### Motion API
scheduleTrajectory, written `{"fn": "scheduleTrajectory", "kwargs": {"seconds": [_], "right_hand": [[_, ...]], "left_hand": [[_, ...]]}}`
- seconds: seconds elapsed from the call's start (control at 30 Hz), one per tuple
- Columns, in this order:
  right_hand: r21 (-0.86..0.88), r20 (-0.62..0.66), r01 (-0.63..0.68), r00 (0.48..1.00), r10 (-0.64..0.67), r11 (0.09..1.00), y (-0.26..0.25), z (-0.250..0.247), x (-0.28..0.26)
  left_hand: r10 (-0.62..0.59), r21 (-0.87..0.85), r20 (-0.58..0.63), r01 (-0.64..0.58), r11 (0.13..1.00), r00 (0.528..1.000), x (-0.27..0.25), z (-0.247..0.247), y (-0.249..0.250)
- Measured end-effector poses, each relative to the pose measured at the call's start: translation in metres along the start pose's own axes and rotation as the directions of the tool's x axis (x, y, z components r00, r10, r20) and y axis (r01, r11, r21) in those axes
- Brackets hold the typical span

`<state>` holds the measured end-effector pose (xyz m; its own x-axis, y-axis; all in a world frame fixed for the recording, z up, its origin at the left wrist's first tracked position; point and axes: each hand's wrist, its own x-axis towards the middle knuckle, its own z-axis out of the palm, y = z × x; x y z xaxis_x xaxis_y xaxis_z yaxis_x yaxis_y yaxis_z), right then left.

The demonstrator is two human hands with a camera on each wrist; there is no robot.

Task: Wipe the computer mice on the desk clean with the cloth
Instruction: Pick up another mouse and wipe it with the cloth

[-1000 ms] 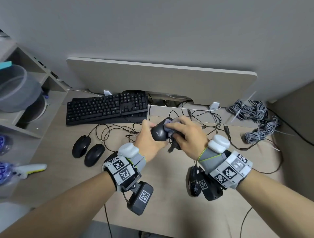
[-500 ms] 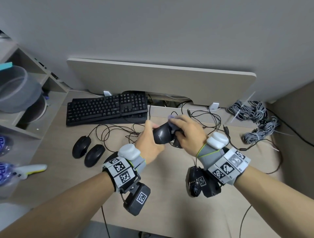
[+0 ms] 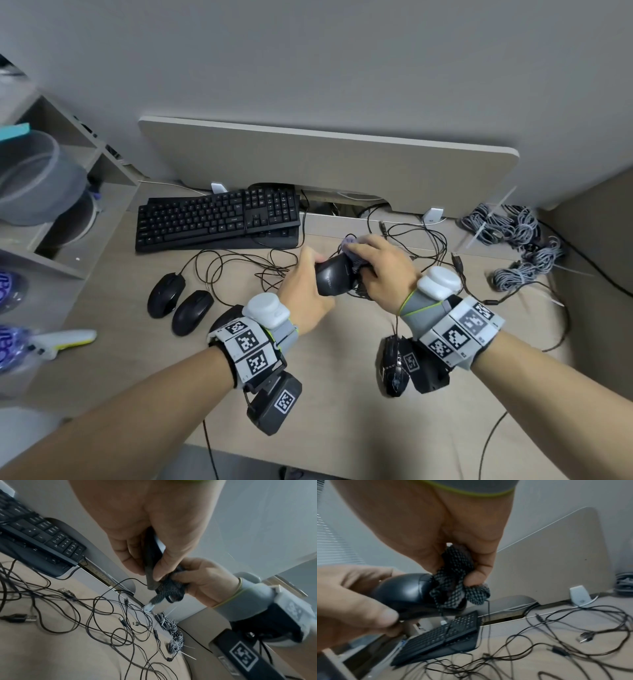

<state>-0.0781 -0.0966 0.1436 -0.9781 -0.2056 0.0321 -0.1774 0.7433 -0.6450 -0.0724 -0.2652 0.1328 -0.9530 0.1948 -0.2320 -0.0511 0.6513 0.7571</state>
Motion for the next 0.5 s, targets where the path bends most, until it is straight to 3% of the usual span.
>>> {"fn": "scheduleTrajectory", "kwargs": {"seconds": [0.13,0.27,0.5], "right_hand": [[0.045,0.036,0.116,0.992,-0.118,0.992,-0.011,0.002,-0.005],[0.026,0.008,0.031,0.999,-0.031,0.999,-0.008,-0.002,0.002],[0.083,-0.003,0.100,0.995,-0.100,0.992,-0.019,0.003,-0.003]], "left_hand": [[0.029,0.011,-0.013,-0.029,1.000,0.999,0.000,0.001,0.000],[0.059,0.072,-0.010,-0.059,0.996,0.998,-0.001,0.003,0.001],[-0.085,-0.288,0.088,0.107,0.952,0.993,0.010,-0.004,-0.002]]}}
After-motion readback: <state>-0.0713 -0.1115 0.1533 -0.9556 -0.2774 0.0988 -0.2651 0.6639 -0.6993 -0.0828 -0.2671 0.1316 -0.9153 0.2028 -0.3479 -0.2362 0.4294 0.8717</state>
